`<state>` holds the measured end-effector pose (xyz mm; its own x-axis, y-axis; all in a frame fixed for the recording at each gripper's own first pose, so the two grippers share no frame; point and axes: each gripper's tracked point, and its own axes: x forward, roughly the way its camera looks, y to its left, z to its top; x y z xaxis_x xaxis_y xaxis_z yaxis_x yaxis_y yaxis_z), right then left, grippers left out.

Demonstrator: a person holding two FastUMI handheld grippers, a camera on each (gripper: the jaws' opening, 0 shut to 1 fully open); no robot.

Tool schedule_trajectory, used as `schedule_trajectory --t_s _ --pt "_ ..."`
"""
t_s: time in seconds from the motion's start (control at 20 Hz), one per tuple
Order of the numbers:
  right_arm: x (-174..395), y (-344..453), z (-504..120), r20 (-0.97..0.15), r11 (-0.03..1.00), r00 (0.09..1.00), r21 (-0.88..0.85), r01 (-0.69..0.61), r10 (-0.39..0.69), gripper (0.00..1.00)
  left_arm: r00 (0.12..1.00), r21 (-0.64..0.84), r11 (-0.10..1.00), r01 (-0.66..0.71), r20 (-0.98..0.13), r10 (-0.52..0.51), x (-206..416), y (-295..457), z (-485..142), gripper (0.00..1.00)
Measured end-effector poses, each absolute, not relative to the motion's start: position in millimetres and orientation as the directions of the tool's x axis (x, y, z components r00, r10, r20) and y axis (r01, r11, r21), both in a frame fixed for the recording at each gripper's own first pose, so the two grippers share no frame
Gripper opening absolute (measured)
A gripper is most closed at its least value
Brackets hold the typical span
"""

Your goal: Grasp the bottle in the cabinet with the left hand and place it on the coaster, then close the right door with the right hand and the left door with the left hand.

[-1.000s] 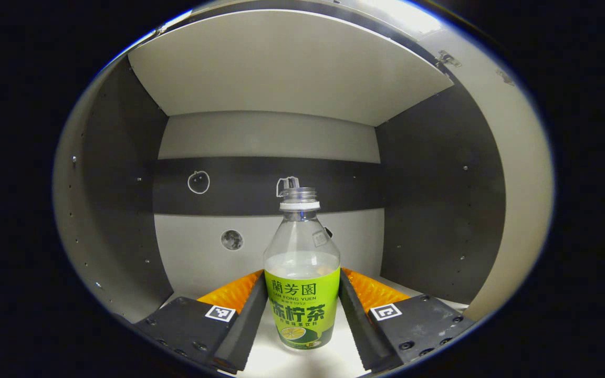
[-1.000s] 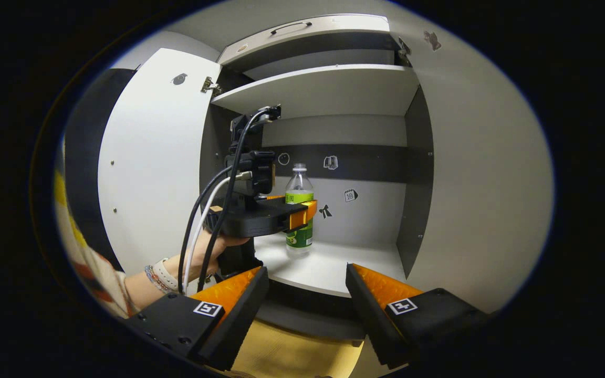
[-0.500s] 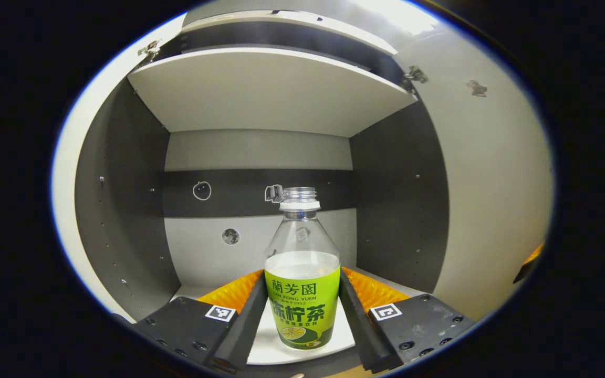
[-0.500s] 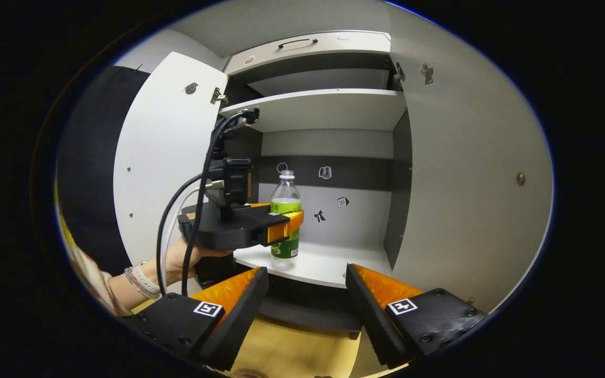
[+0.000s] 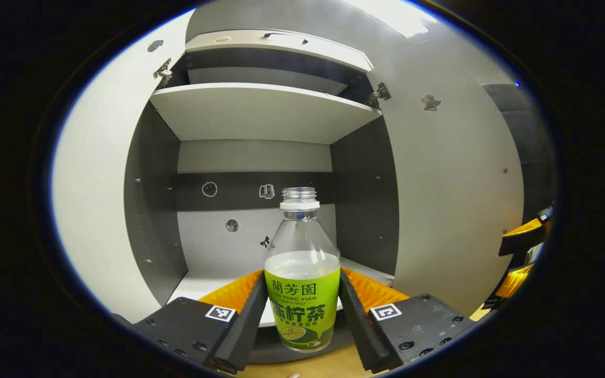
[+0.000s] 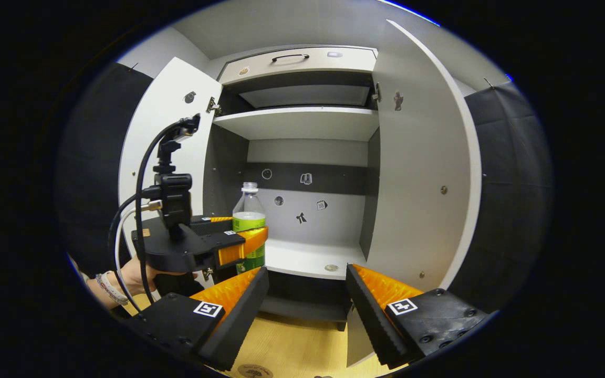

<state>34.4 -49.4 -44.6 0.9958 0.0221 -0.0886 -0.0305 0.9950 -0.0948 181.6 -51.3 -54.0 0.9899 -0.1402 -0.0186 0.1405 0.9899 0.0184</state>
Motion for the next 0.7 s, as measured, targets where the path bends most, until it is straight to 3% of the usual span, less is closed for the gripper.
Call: schedule_trajectory --t_s 0.3,0.35,0.7 --pt "-4.9 -54.0 -38.5 -0.065 0.992 0.996 -0.114 0.059 -0.067 0.94 0.982 0.010 0.983 0.184 -0.034 -0.184 124.7 -65.0 -75.1 0.78" --pt "-11.8 -53.9 -37.8 -0.061 0.990 0.995 -0.118 0.072 -0.080 0.98 0.981 0.003 0.981 0.193 -0.034 -0.193 113.0 -68.3 -79.7 0.78" --pt "-43.6 -53.5 -44.7 -0.063 0.982 0.986 -0.120 0.143 -0.151 0.98 0.978 -0.038 0.977 0.208 -0.024 -0.209 49.1 -81.4 -117.7 0.78"
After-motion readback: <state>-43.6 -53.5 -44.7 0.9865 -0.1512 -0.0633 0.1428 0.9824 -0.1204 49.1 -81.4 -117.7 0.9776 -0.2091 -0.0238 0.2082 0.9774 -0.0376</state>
